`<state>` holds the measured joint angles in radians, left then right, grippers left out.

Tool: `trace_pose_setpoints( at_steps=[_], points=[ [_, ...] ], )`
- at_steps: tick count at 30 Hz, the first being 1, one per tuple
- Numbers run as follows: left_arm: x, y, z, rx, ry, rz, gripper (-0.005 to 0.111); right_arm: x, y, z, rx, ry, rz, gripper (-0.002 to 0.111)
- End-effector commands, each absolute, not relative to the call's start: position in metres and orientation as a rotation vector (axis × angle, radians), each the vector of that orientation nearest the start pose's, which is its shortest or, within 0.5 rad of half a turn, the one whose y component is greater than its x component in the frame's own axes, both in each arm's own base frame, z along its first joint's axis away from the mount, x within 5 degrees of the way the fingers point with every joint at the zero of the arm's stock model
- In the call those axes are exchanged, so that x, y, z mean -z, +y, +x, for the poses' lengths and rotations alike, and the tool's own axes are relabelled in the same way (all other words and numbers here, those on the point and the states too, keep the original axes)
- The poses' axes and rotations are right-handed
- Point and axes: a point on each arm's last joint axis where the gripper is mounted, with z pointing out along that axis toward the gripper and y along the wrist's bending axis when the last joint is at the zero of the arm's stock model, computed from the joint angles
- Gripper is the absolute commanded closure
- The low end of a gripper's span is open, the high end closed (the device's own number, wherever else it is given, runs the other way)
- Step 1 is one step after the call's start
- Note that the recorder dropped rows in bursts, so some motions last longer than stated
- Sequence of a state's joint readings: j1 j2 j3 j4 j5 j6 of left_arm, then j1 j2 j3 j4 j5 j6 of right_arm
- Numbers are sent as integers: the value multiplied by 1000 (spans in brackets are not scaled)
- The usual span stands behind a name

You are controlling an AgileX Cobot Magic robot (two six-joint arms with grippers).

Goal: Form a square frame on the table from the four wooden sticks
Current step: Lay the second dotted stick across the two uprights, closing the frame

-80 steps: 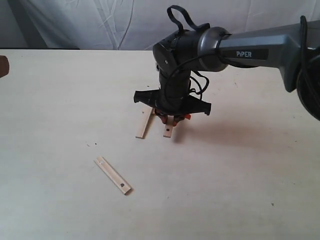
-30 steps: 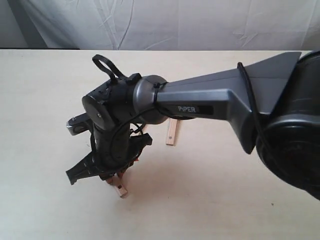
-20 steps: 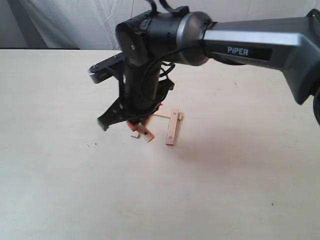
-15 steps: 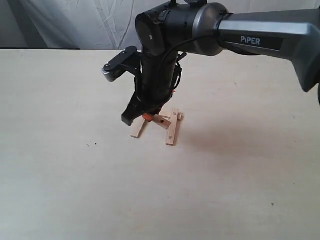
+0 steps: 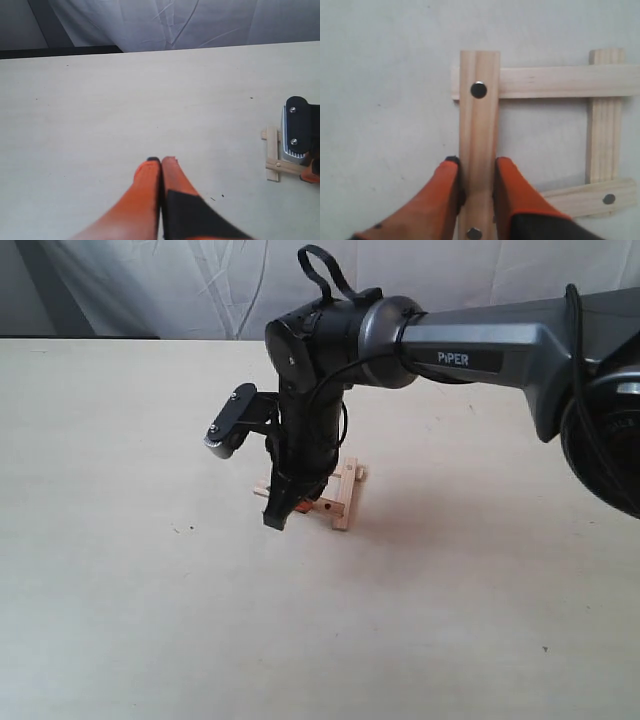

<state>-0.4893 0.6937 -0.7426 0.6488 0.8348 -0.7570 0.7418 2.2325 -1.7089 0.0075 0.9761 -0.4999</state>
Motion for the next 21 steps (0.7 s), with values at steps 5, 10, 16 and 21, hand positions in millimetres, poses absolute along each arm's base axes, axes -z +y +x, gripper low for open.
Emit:
trace_pose_setpoints(
  at_steps=[5,10,16,21],
  points=[
    [-343,-20,125,-36,2081,-45,107,-139,305,340,27,2414,-1754,109],
    [-343,-20,125,-36,2081,-45,107,-141,304,338,29,2439,-1744,75],
    [-343,-20,125,-36,2081,-45,107,-167,300,336,1,2552,-1500,73],
    [-343,-21,124,-34,2087,-33,107,-196,289,338,-57,2685,-1176,85]
  ],
)
